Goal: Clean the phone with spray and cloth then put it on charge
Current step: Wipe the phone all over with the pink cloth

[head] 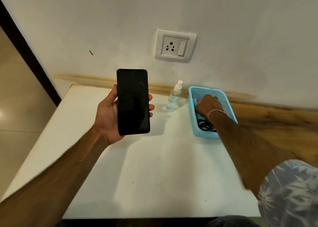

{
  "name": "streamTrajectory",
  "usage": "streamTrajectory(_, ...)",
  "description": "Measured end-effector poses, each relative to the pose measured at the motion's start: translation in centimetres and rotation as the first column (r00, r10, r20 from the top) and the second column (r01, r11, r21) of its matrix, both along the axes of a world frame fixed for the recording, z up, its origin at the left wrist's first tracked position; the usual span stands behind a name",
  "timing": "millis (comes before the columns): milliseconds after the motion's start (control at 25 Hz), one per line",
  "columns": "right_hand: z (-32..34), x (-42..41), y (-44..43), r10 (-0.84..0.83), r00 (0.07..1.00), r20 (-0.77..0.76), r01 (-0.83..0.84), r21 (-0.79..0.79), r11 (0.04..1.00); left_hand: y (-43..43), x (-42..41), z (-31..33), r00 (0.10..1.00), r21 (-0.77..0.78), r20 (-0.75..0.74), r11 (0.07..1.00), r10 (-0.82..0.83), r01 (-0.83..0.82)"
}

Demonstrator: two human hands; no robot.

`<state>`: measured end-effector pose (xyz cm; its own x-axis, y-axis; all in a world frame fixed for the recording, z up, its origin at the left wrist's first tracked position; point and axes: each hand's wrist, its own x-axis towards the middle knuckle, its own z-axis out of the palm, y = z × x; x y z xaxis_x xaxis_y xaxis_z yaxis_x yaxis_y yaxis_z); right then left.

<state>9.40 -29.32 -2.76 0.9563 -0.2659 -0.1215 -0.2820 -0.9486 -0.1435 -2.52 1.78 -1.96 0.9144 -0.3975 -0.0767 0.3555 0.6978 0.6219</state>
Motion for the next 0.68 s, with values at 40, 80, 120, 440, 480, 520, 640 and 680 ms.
streamTrajectory(40,-0.3,0.2,0.2,0.012,1.0,0.013,-0.012,-0.037,0.999,0.0,0.0,-0.1,1.0,-0.001,0.002,1.0,-0.001,0.001)
streamTrajectory(80,-0.5,0.5,0.2,0.021,0.999,0.04,-0.018,-0.07,0.997,0.0,0.1,-0.1,1.0,-0.005,0.003,1.0,-0.003,0.003)
streamTrajectory(120,-0.6,0.6,0.2,0.027,0.998,0.065,-0.021,-0.095,0.995,0.0,0.1,-0.1,1.0,-0.006,0.001,1.0,-0.004,0.004)
streamTrajectory(440,0.8,-0.1,-2.1,-0.01,0.98,0.199,-0.019,0.14,0.99,-0.2,-0.1,0.2,1.0,-0.005,-0.023,1.0,0.013,-0.013)
streamTrajectory(480,1.7,-0.4,-2.4,-0.088,0.968,0.235,0.017,0.289,0.957,-0.2,-0.1,0.2,1.0,-0.005,-0.026,1.0,0.015,-0.016)
streamTrajectory(520,2.7,-1.0,-2.7,-0.18,0.953,0.242,0.044,0.479,0.877,-0.2,-0.1,0.3,0.999,-0.006,-0.029,1.0,0.015,-0.015)
streamTrajectory(640,5.8,-3.9,-3.4,-0.367,0.93,0.034,0.078,0.954,0.288,-0.2,-0.1,0.3,0.999,-0.012,-0.03,1.0,0.015,-0.015)
streamTrajectory(680,6.6,-5.3,-3.5,-0.361,0.931,-0.041,0.075,0.994,0.081,-0.2,-0.1,0.3,0.999,-0.013,-0.03,1.0,0.017,-0.017)
